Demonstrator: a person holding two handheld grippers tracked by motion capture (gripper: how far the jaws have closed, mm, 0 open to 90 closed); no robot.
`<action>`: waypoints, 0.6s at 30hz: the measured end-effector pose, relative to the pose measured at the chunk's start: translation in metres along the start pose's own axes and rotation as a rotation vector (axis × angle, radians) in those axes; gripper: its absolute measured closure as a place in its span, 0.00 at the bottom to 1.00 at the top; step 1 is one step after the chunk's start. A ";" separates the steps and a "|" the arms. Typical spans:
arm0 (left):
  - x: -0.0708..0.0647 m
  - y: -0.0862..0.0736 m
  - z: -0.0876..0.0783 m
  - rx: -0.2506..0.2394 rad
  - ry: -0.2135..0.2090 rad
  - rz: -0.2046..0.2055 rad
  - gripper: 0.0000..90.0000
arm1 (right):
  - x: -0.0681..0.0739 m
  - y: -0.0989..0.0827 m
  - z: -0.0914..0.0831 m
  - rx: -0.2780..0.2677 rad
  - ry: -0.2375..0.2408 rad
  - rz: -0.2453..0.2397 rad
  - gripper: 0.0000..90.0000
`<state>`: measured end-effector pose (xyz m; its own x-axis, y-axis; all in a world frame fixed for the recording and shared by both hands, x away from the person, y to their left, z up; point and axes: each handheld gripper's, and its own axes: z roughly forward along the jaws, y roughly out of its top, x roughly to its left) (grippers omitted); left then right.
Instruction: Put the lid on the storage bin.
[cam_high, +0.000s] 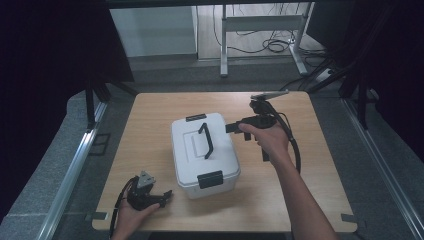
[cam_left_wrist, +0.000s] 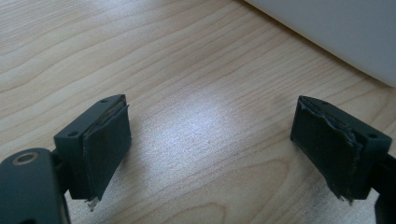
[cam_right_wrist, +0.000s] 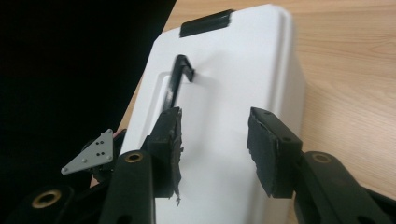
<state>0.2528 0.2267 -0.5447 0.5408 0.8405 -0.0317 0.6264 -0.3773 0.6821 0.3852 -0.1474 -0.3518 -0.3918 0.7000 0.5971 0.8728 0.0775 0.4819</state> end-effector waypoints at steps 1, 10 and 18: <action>0.000 0.000 0.000 0.000 0.000 0.000 0.13 | -0.005 -0.002 -0.004 -0.010 0.003 0.001 0.60; 0.000 0.000 0.000 -0.003 0.000 -0.002 0.13 | -0.048 -0.033 -0.035 -0.094 -0.028 -0.018 0.54; 0.000 0.000 0.000 -0.004 0.001 -0.002 0.13 | -0.075 -0.061 -0.047 -0.136 -0.031 -0.018 0.51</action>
<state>0.2527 0.2265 -0.5450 0.5393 0.8415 -0.0325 0.6250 -0.3741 0.6851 0.3477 -0.2378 -0.3953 -0.3957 0.7209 0.5689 0.8174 -0.0059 0.5760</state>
